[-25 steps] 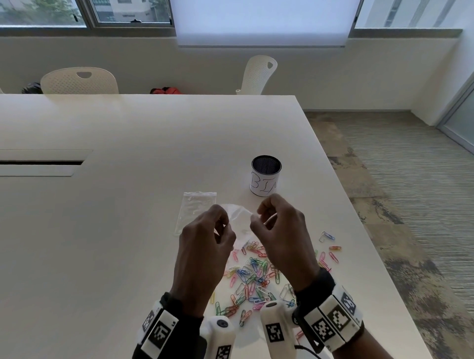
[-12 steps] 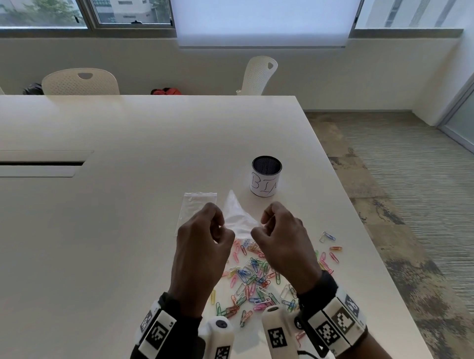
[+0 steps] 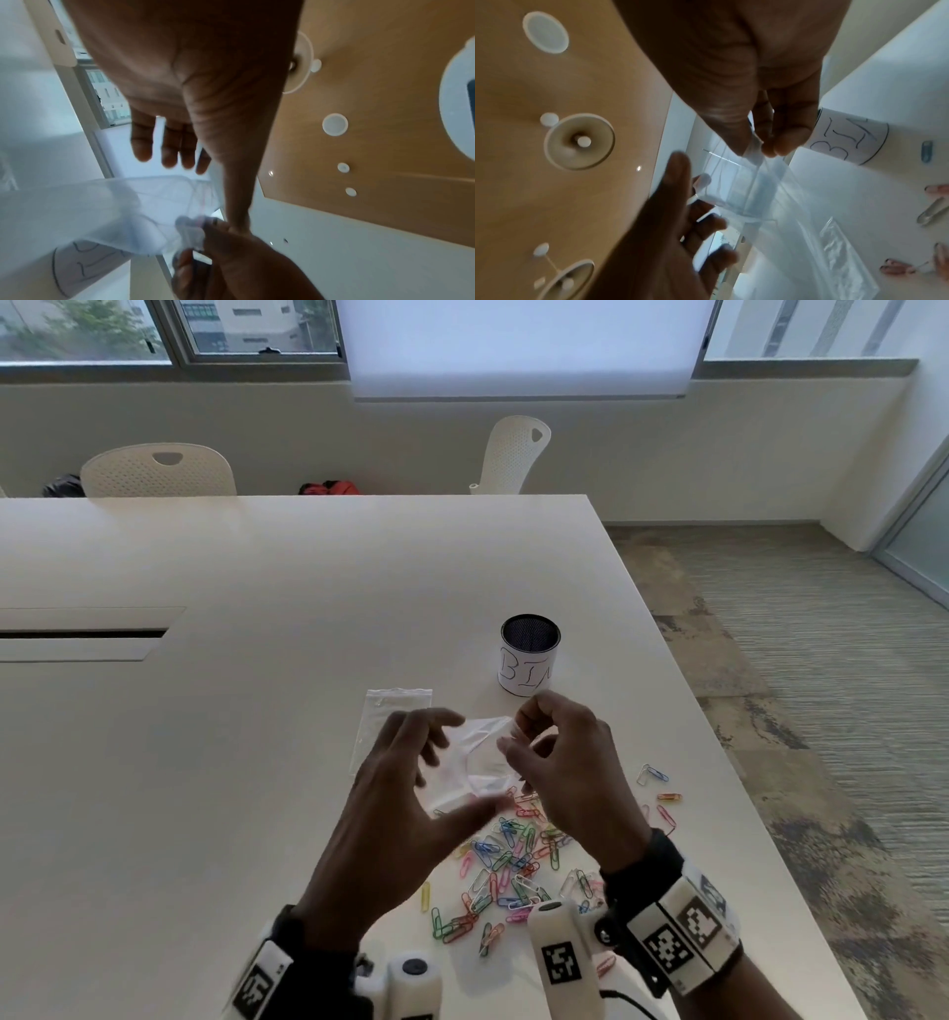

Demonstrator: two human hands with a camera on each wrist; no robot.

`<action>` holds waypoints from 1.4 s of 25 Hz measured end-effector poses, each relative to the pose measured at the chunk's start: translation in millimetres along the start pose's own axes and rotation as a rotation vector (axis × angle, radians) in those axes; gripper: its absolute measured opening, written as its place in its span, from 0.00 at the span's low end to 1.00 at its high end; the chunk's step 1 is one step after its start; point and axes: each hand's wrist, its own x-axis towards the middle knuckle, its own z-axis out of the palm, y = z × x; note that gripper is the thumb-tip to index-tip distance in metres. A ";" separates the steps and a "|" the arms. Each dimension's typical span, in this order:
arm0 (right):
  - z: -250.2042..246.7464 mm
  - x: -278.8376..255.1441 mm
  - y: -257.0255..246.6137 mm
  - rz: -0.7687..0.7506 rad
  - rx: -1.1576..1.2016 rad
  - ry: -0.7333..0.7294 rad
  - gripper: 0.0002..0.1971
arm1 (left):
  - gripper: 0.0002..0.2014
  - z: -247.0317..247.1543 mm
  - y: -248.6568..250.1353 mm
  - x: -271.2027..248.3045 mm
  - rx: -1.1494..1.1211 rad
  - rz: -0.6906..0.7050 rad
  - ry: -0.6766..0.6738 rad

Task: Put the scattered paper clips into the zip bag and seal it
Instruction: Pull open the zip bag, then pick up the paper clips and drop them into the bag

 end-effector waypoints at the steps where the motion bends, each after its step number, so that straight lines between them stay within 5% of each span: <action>1: -4.2 0.7 -1.9 0.030 0.066 -0.044 0.08 | 0.46 -4.3 -5.0 -0.1 0.012 0.018 -0.088; 3: -9.6 0.4 -7.6 0.067 0.151 -0.144 0.08 | 0.60 -10.0 -13.3 -0.1 0.053 0.045 -0.215; 5: -10.7 -0.1 -12.4 0.051 0.143 -0.208 0.07 | 0.63 -9.8 -19.5 1.6 0.073 0.063 -0.253; 11: -7.4 -2.5 -20.1 0.039 0.263 -0.274 0.11 | 0.45 -4.8 -31.1 3.6 0.042 0.073 -0.228; 14: -11.8 -7.9 -20.8 -0.214 -0.039 -0.158 0.16 | 0.40 -2.8 -36.8 2.9 0.040 0.051 -0.213; 17: -13.8 -17.0 -24.0 -0.314 -0.245 -0.453 0.22 | 0.40 -4.0 -43.4 3.5 0.034 0.045 -0.174; 21: -7.2 -17.3 -19.5 -0.339 -0.185 -0.392 0.06 | 0.39 -4.3 -46.7 2.2 0.041 0.058 -0.187; 27: -1.1 -16.7 -17.8 -0.306 -0.079 -0.511 0.03 | 0.45 -3.7 -45.2 -8.9 -0.026 0.026 -0.147; 30: -3.1 -16.7 -22.2 -0.340 -0.075 -0.586 0.06 | 0.39 0.5 -46.4 -11.6 -0.018 0.036 -0.101; 35: -16.4 30.2 16.9 -0.243 -0.199 -0.217 0.01 | 0.34 -8.5 -65.3 -17.6 0.059 -0.043 -0.033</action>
